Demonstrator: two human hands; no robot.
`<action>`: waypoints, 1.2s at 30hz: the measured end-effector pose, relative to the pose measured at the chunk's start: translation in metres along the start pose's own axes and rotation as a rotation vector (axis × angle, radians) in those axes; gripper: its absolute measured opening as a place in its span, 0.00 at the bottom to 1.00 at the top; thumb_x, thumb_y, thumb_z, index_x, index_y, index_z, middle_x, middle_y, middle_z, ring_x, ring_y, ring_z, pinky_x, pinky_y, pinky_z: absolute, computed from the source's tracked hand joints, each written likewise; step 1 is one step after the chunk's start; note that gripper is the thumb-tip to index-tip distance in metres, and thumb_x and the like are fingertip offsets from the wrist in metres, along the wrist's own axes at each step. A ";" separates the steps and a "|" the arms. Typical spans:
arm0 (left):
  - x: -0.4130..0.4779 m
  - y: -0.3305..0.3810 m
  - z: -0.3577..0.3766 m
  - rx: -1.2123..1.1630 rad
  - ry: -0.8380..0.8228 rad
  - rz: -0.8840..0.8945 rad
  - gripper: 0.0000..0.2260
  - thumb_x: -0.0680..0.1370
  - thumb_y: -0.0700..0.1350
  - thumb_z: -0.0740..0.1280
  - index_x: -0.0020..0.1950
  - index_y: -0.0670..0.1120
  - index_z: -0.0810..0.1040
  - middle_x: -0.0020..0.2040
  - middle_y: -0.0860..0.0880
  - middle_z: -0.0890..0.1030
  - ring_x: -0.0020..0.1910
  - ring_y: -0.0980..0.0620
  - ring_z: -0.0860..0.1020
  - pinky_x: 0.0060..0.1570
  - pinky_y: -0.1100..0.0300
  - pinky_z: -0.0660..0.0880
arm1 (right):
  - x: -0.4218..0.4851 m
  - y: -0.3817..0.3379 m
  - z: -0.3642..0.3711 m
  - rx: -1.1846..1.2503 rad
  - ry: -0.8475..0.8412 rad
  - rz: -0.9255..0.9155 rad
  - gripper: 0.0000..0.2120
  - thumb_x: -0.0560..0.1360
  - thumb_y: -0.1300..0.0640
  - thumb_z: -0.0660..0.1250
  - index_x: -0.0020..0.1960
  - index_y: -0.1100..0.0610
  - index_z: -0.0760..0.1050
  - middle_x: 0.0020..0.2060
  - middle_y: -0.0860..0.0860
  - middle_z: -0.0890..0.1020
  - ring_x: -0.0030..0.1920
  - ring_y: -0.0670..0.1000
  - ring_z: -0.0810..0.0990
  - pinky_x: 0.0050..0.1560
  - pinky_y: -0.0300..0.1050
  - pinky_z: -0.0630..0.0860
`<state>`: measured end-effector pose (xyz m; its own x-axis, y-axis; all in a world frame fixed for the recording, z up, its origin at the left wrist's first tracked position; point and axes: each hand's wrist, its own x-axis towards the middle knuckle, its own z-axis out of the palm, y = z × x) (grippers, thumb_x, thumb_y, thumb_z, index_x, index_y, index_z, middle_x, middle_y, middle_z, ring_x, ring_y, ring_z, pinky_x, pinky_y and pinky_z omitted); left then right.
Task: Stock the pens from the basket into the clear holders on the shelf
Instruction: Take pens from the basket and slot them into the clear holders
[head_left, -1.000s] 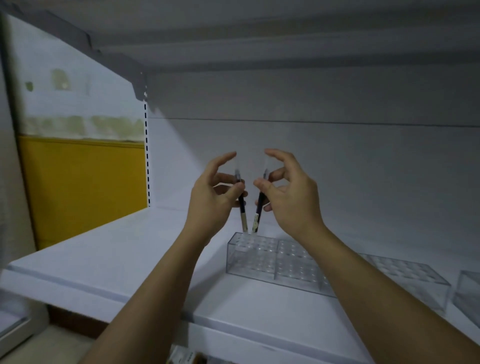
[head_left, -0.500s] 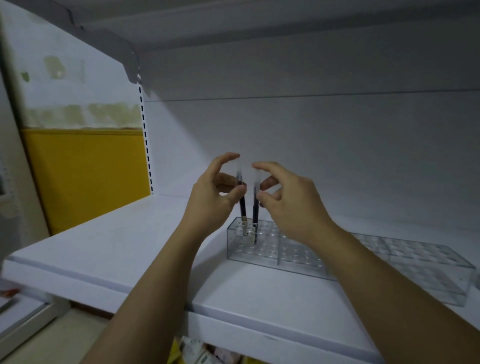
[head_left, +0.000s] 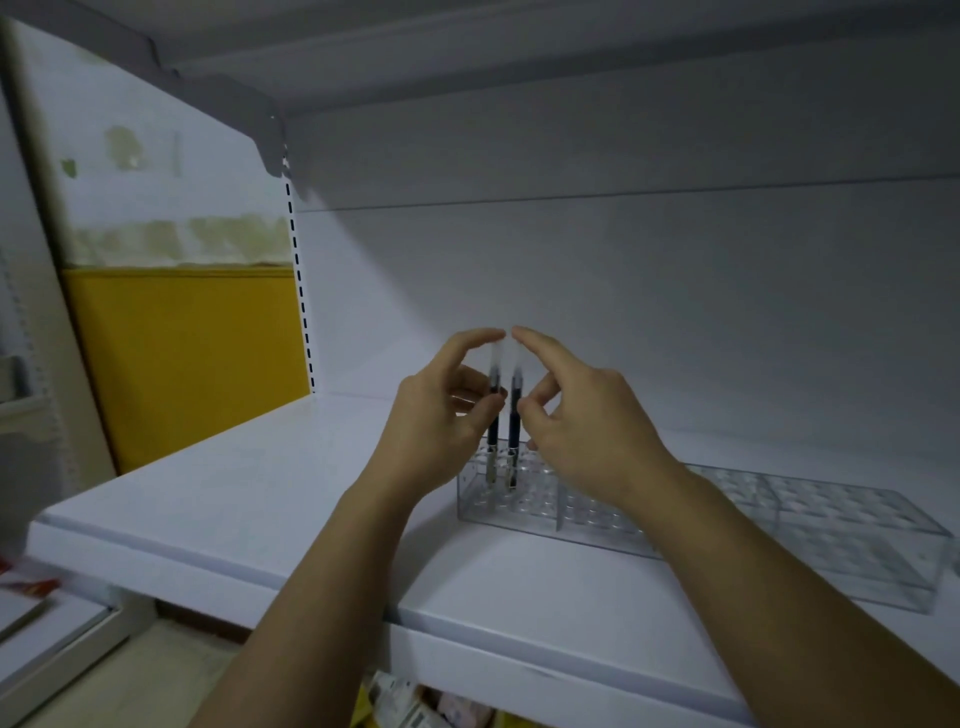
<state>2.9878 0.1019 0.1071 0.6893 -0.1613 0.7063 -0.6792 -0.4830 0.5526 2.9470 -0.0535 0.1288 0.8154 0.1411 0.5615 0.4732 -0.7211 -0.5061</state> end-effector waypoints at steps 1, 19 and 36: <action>0.000 -0.001 -0.001 0.004 0.015 -0.014 0.24 0.76 0.43 0.70 0.65 0.63 0.68 0.44 0.57 0.82 0.44 0.62 0.81 0.44 0.72 0.76 | 0.000 -0.001 0.000 -0.003 -0.006 0.008 0.30 0.79 0.57 0.63 0.76 0.40 0.55 0.44 0.47 0.80 0.40 0.47 0.81 0.48 0.43 0.80; -0.128 0.077 -0.005 0.246 0.100 0.129 0.12 0.75 0.47 0.69 0.59 0.52 0.77 0.51 0.57 0.77 0.50 0.58 0.73 0.47 0.71 0.68 | -0.150 -0.029 -0.044 0.016 0.134 -0.083 0.26 0.73 0.51 0.72 0.68 0.40 0.69 0.54 0.37 0.75 0.53 0.36 0.75 0.51 0.25 0.71; -0.371 0.042 0.154 0.352 -0.775 -0.162 0.19 0.78 0.57 0.64 0.66 0.51 0.72 0.60 0.51 0.77 0.58 0.49 0.74 0.52 0.54 0.73 | -0.411 0.136 0.049 -0.278 -0.431 0.566 0.21 0.76 0.47 0.67 0.68 0.47 0.70 0.63 0.49 0.73 0.56 0.51 0.77 0.53 0.47 0.75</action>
<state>2.7422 0.0091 -0.1995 0.8352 -0.5468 0.0591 -0.5285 -0.7682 0.3612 2.6927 -0.1760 -0.2029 0.9937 -0.0891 -0.0687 -0.1100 -0.8985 -0.4249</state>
